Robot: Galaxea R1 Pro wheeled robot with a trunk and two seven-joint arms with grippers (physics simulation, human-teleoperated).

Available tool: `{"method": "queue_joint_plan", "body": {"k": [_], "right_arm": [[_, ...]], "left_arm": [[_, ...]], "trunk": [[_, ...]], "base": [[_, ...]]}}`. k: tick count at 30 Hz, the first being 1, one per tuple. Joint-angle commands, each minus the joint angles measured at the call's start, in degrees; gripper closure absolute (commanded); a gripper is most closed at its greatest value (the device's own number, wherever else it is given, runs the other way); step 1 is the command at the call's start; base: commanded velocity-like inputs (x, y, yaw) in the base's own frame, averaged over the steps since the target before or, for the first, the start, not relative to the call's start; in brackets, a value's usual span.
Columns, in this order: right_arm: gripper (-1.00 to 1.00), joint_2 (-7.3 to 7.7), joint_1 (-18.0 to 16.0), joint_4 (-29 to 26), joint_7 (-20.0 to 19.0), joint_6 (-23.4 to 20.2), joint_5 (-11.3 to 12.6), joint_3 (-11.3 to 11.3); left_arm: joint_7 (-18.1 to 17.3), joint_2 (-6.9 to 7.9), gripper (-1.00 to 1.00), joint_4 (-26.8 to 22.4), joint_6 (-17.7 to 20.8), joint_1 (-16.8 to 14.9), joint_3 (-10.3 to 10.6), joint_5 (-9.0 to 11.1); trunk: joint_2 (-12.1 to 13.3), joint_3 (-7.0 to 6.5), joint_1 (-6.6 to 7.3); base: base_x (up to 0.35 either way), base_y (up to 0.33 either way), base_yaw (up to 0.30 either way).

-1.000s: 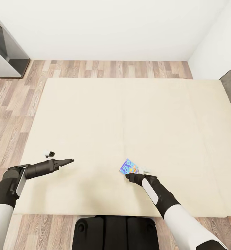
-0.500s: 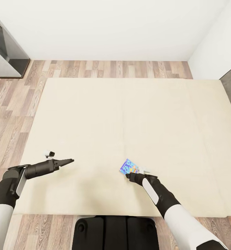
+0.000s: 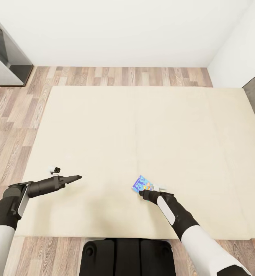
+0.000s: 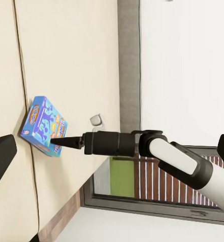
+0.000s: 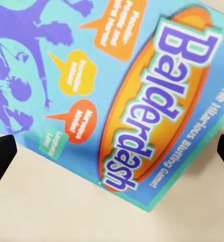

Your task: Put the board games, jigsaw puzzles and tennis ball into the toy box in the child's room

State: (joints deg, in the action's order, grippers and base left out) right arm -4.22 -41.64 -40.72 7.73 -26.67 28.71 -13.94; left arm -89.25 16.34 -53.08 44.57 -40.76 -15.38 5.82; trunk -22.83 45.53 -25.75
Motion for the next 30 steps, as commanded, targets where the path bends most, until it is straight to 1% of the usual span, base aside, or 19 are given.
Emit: {"method": "queue_joint_plan", "body": {"k": [1, 14, 16, 19, 20, 22, 30], "right_arm": [[-1.00, 0.04, 0.0, -0.2, 0.6, -0.2, 0.6, -0.2], [-1.00, 0.16, -0.2, -1.1, 0.9, -0.1, 0.6, -0.1], [-1.00, 0.17, -0.3, -1.5, 1.6, -0.2, 0.6, -0.1], [-1.00, 0.18, -0.3, -1.8, 3.7, -0.2, 0.7, -0.1], [-1.00, 0.17, -0.3, -1.9, 5.0, -0.2, 0.7, -0.1], [-1.00, 0.17, -0.3, -1.9, 5.8, -0.2, 0.8, -0.1], [-1.00, 0.20, -0.5, -2.0, 6.2, 0.1, 0.9, -0.1]], "left_arm": [[-0.2, 0.01, -1.00, 0.0, 0.6, 0.0, 0.0, 0.0], [-0.2, 0.00, -1.00, 0.0, 0.6, 0.0, 0.0, 0.0], [-0.2, -0.02, -1.00, 0.0, 0.7, 0.0, 0.0, 0.0], [-0.1, -0.04, -1.00, 0.0, 0.7, 0.0, 0.0, 0.0], [-0.2, -0.03, -1.00, 0.0, 0.7, 0.0, 0.0, 0.0], [-0.2, -0.01, -1.00, 0.0, 0.6, 0.0, 0.0, 0.0], [-0.2, 0.01, -1.00, 0.0, 0.6, 0.0, 0.0, 0.0]], "trunk": [[-0.1, 0.06, -0.03], [-0.1, 0.06, -0.03], [-0.1, 0.06, -0.03], [-0.1, 0.06, -0.03], [-0.1, 0.06, -0.03], [-0.1, 0.06, -0.03], [-0.1, 0.06, -0.03]], "base": [[0.000, 0.000, 0.000], [0.000, 0.000, 0.000], [0.000, 0.000, 0.000], [0.000, 0.000, 0.000], [0.000, 0.000, 0.000], [0.000, 0.000, 0.000], [0.000, 0.000, 0.000]]}}
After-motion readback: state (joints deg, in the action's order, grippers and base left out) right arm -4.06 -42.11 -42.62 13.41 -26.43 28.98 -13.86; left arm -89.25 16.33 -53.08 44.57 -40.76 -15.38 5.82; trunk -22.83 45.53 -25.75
